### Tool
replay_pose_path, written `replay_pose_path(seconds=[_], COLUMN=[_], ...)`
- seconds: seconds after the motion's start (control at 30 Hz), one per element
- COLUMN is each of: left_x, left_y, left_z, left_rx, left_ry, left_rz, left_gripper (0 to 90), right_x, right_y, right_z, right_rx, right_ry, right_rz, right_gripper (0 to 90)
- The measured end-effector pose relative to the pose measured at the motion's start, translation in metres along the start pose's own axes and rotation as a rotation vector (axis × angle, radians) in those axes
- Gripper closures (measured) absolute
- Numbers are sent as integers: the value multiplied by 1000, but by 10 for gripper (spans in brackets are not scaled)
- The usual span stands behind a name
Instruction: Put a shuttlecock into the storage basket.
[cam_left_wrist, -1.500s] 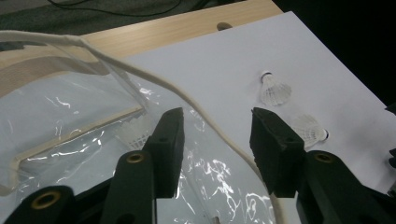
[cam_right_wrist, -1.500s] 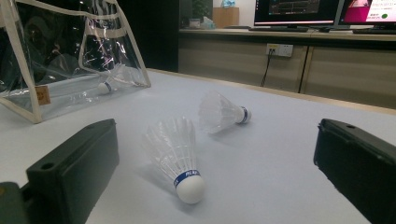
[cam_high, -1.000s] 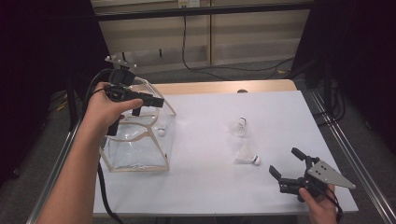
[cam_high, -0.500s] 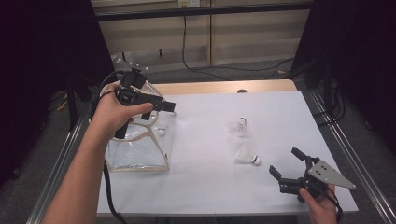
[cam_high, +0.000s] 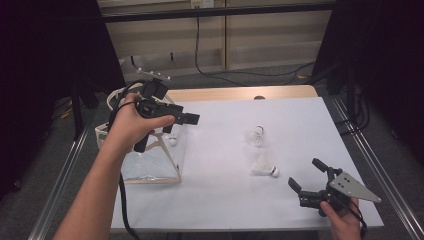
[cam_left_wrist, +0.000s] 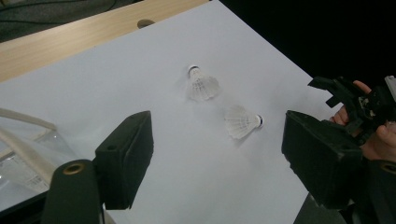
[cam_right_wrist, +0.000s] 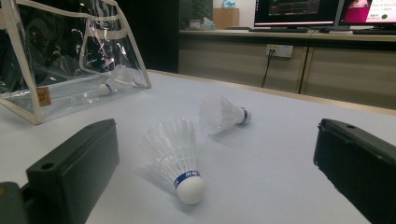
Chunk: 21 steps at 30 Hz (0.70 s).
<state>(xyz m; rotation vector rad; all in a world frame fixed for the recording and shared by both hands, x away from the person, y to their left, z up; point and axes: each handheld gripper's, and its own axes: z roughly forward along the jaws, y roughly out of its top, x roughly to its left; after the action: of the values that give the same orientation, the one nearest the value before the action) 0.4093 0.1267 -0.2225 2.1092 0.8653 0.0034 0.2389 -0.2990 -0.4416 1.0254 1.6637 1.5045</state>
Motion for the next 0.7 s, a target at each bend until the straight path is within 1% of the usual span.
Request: replay_pose_path(seconds=[0.03,0.1,0.27,0.4,0.5,0.53,0.67,0.7], left_x=[-1,-2,-6,-8,-9,-9,-12,-12], left_y=[0,-1,-2,-2,-4,-4,-6,-6], left_z=[1,4,9,13,17,18,22,24], left_rx=[-3,-27,-17,-11,-11,-8,0,0], left_ry=[-3,-14,-32,-40,-48,-52,-53,-58], left_rz=[-2,4,25,27,36,44,55,52], left_gripper=[247,235,210,196,191,188,168,166], right_x=[0,-1,0,-1,0,0,-1,-1], right_y=[0,0,0,0,0,0,0,0], right_z=[0,0,0,0,0,0,0,0], right_rx=[-1,0,-1,0,1,2,0,0], right_ry=[1,-2,-1,-4,-2,-2,-3,-3], right_rz=[0,-2,-2,0,-1,0,0,0], right_gripper=[0,0,0,0,0,0,0,0])
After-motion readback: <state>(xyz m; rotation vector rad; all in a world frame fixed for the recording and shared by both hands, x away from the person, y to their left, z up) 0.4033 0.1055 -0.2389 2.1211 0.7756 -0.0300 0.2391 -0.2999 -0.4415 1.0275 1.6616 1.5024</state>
